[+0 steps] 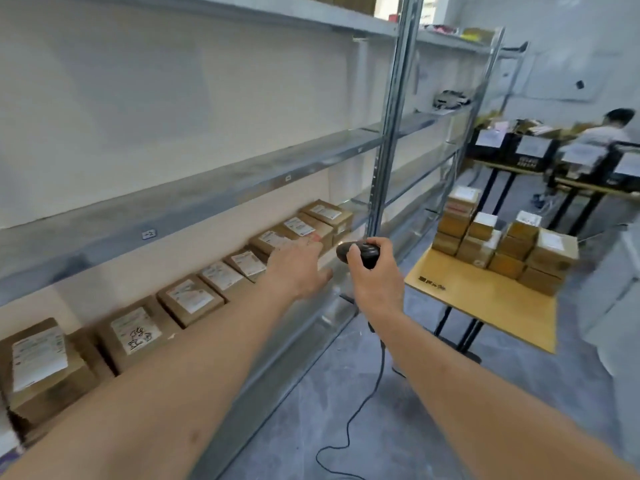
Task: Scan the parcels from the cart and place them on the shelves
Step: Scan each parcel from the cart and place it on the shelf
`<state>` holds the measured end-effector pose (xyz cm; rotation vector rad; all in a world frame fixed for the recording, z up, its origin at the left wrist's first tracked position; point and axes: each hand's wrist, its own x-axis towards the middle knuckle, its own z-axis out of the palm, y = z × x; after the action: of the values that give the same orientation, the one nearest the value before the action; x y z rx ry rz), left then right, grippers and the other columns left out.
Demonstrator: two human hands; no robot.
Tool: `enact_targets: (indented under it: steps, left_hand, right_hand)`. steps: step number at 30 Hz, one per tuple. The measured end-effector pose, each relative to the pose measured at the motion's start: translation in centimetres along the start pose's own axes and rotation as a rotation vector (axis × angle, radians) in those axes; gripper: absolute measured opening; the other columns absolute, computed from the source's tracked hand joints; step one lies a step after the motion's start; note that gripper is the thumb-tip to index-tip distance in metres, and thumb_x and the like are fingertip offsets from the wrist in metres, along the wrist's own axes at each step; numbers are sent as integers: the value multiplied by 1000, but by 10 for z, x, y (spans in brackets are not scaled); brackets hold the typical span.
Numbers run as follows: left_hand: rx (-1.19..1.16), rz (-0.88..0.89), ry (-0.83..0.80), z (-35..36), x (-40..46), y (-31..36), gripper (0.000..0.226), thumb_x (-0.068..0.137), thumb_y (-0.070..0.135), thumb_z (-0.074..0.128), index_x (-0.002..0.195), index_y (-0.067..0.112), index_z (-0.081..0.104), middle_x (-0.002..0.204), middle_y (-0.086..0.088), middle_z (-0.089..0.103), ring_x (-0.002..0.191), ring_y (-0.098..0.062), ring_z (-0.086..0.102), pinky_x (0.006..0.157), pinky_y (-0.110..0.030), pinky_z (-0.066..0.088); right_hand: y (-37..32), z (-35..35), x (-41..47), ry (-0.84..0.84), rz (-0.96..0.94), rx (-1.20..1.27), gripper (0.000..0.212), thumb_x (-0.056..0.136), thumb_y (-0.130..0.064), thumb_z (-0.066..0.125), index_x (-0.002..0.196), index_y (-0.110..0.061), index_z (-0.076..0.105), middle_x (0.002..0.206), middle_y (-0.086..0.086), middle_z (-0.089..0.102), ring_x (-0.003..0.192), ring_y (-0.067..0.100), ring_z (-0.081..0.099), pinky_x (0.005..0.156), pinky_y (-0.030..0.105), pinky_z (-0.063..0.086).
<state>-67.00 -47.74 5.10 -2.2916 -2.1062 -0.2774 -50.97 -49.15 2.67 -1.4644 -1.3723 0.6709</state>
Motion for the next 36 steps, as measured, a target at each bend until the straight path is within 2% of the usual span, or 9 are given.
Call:
enact_targets:
  steps: [4, 7, 12, 19, 24, 31, 36]
  left_hand:
    - [-12, 95, 16, 2, 34, 81, 56, 97, 60, 53, 139, 23, 57, 137, -8, 60, 127, -34, 56, 101, -46, 48]
    - [-20, 157, 40, 8, 60, 141, 53, 97, 58, 54, 136, 23, 58, 135, -6, 61, 124, -31, 59, 97, -44, 48]
    - [-62, 245, 8, 20, 99, 225, 58, 97, 60, 52, 140, 21, 56, 138, -6, 58, 126, -33, 58, 101, -48, 50]
    - [-90, 377, -38, 48, 164, 331, 58, 98, 58, 55, 143, 22, 54, 145, -5, 55, 132, -32, 53, 103, -48, 49]
    - [-112, 491, -69, 82, 223, 400, 57, 96, 59, 56, 141, 23, 55, 142, -4, 56, 128, -32, 55, 101, -48, 51]
    - [-119, 639, -135, 131, 317, 490, 57, 99, 58, 55, 145, 24, 52, 142, -6, 56, 129, -31, 54, 96, -46, 51]
    - [-110, 712, -173, 156, 380, 545, 57, 98, 59, 56, 143, 24, 54, 143, -6, 56, 126, -32, 57, 97, -50, 54]
  right_hand:
    - [23, -71, 30, 64, -11, -15, 24, 100, -56, 55, 117, -40, 49, 95, -12, 66, 86, 19, 68, 72, 40, 56]
    - [45, -122, 53, 105, -3, -27, 24, 101, -54, 55, 119, -39, 49, 97, -12, 65, 84, 16, 66, 65, 32, 48]
    - [75, -191, 87, 199, 28, -30, 26, 100, -54, 56, 120, -38, 51, 95, -15, 66, 82, 12, 67, 70, 38, 56]
    - [123, -269, 141, 351, 101, -46, 26, 100, -53, 58, 119, -37, 52, 95, -16, 66, 83, 7, 64, 72, 36, 53]
    - [169, -311, 194, 477, 162, -100, 28, 100, -53, 58, 121, -35, 53, 94, -17, 64, 85, 9, 64, 71, 36, 54]
    - [230, -352, 278, 619, 251, -130, 25, 101, -52, 57, 121, -38, 51, 107, -14, 65, 94, 10, 64, 71, 30, 51]
    - [263, -386, 329, 687, 321, -148, 21, 101, -51, 57, 116, -39, 48, 99, -14, 65, 90, 12, 65, 72, 35, 54]
